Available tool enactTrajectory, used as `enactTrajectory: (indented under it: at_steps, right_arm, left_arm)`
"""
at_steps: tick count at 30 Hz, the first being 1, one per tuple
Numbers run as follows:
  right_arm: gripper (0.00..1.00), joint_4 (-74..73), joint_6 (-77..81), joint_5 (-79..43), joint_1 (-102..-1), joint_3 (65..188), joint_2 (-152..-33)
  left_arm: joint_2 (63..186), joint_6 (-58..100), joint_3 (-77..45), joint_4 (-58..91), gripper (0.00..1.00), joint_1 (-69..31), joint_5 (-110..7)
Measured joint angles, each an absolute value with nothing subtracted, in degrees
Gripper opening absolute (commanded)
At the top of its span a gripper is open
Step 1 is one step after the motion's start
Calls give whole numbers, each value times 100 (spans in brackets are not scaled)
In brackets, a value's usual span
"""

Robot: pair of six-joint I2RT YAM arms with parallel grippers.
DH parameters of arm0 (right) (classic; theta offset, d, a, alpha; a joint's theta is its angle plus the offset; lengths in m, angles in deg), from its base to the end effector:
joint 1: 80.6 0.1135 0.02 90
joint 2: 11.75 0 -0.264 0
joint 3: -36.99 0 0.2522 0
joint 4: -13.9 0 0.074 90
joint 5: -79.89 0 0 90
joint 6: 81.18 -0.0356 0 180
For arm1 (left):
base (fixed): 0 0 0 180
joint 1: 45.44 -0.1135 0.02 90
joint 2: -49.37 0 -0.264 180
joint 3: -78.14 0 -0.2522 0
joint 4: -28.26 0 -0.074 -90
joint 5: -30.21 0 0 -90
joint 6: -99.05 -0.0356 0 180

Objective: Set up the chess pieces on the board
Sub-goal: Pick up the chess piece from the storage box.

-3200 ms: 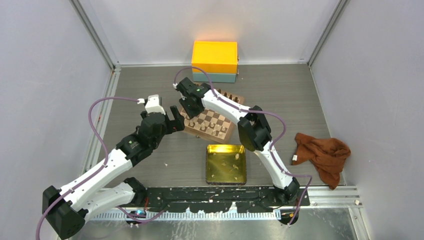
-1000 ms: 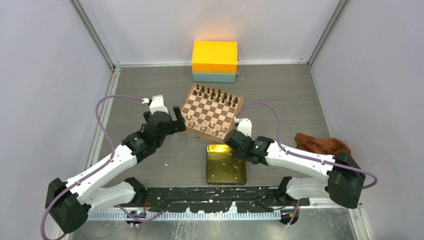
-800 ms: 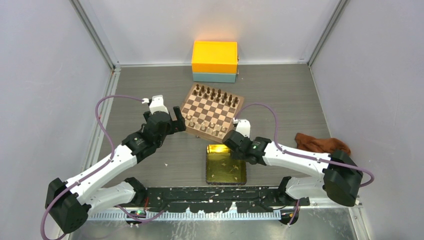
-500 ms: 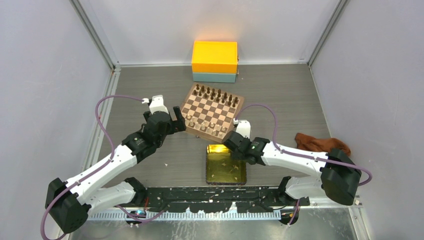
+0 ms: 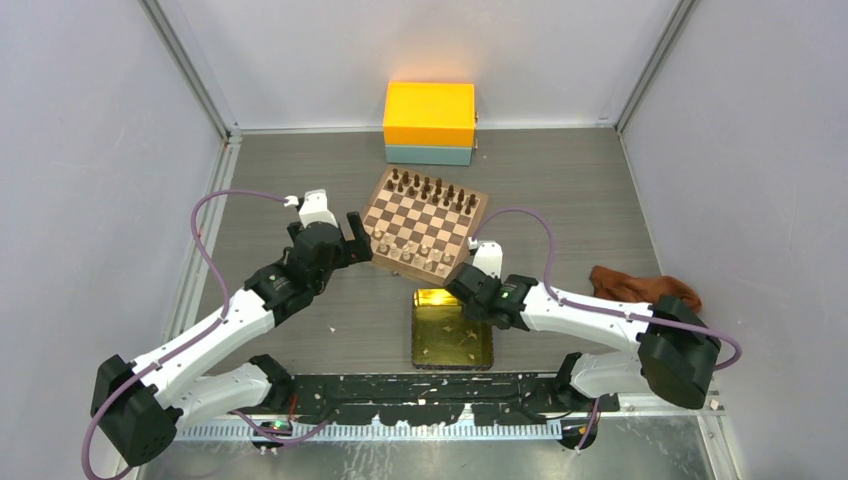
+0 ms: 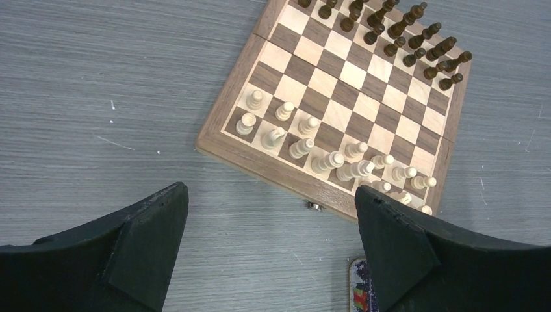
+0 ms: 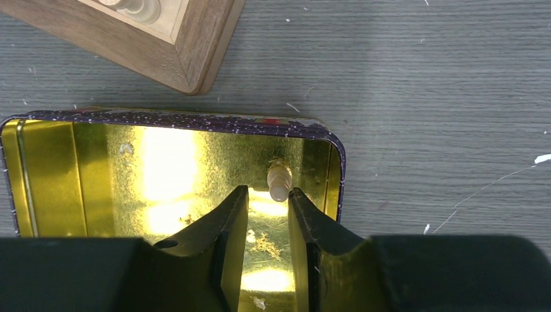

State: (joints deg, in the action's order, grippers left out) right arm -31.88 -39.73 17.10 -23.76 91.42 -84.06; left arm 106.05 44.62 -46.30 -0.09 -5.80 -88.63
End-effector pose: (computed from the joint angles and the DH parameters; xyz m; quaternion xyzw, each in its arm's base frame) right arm 0.1376 0.1809 0.1929 -0.0150 0.9478 0.0373 0.3164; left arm 0.1794 -0.1263 0.2774 -0.0957 0.8404 -0.1275 0.5180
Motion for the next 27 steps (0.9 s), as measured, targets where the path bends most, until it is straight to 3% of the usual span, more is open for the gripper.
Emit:
enactTrajectory:
  at_steps: [17, 27]
  right_arm:
    - [32, -3159, -4113, 1731, -2376, 9085, -8682]
    - [12, -3109, -4133, 1729, -2376, 9035, -8802]
  left_arm:
    - [10603, 4464, -4724, 93, 99, -580, -8865]
    - [10603, 4464, -4748, 100, 100, -580, -8865]
